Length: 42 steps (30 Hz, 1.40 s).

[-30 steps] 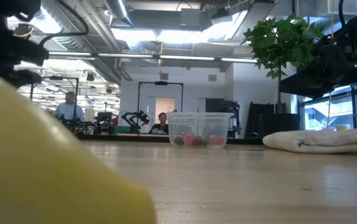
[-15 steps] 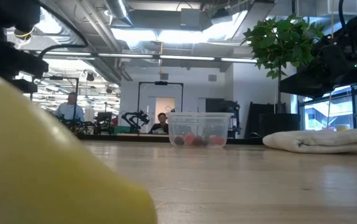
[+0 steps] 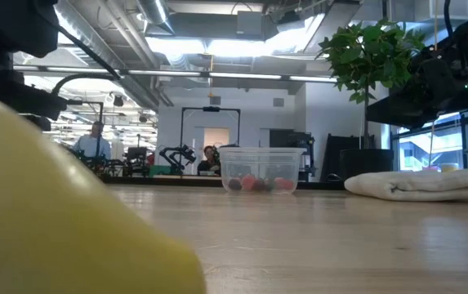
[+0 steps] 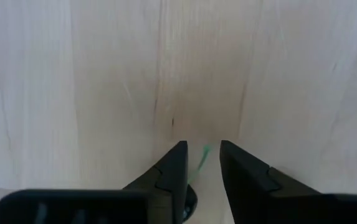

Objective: Pick and placing Produce into tupperware
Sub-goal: Put the top black cherry into the transparent container

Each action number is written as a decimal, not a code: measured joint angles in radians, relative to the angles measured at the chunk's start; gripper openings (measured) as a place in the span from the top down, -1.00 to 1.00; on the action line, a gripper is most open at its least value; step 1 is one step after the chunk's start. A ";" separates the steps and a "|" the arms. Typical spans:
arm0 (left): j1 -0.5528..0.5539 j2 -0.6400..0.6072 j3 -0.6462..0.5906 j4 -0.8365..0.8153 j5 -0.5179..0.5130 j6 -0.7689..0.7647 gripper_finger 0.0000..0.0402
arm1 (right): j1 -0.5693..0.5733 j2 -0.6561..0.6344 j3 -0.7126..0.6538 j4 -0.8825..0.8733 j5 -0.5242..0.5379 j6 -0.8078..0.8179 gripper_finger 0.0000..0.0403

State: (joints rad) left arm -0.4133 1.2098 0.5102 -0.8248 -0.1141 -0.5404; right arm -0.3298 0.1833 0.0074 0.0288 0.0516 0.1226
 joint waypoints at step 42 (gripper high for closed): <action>0.306 0.009 0.033 0.455 0.232 0.240 1.00 | 0.000 0.000 0.000 0.000 0.000 -0.023 0.03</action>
State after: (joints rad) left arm -0.1070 1.2190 0.5432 -0.3694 0.1174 -0.3004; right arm -0.3302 0.1833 0.0074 0.0288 0.0517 0.1001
